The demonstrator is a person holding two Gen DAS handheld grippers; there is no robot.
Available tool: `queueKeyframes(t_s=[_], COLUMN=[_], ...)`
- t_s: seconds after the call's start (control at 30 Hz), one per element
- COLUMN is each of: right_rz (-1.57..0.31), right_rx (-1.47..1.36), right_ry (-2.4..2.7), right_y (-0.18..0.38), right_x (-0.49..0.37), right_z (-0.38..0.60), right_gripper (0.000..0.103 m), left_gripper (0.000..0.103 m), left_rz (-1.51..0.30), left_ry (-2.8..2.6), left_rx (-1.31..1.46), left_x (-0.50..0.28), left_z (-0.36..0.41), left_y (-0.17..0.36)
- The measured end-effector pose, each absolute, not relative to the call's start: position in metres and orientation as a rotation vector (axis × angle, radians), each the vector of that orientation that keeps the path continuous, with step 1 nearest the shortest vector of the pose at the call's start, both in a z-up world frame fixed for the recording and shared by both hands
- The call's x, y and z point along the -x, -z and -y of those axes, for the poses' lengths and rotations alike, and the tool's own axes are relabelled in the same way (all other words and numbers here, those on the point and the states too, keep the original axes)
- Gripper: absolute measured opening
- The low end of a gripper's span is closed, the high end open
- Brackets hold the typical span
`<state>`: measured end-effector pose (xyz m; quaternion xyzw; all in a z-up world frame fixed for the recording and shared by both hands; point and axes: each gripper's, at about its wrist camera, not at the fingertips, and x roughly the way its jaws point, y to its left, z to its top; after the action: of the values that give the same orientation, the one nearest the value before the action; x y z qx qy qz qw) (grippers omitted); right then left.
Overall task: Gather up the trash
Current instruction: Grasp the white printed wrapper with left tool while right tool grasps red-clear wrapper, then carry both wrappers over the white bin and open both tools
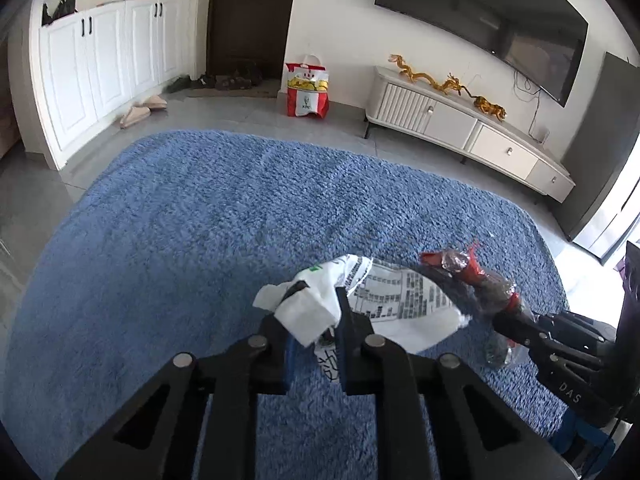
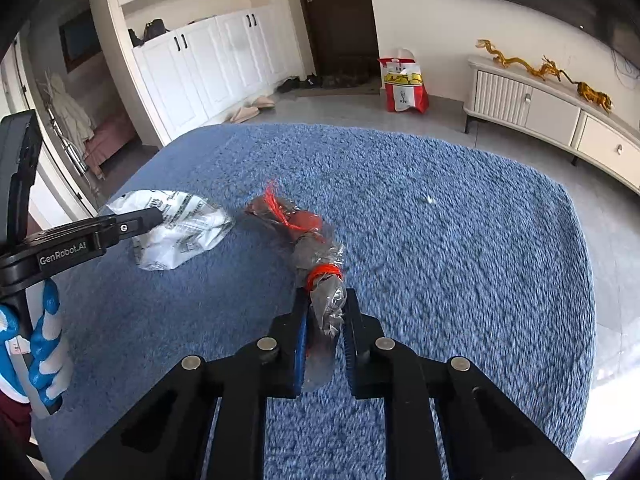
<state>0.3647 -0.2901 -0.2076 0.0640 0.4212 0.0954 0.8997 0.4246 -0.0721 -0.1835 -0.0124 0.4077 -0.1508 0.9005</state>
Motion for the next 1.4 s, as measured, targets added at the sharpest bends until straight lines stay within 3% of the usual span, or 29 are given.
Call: queueKeyframes(t_s=[0.47, 1.4], right_rz=[-0.82, -0.616], right_rx=[-0.207, -0.149], right_ry=[-0.196, -0.195], right_y=[0.194, 0.092], right_x=[-0.282, -0.068], right_z=[0.29, 0.271], right_gripper=[0.014, 0.014], left_gripper=[0.013, 0.014], left_rz=[-0.702, -0.487], left_ry=[0.244, 0.192], left_rx=[-0.011, -0.012], left_x=[-0.329, -0.112], left_z=[0.058, 0.013], left_y=[0.141, 0.051])
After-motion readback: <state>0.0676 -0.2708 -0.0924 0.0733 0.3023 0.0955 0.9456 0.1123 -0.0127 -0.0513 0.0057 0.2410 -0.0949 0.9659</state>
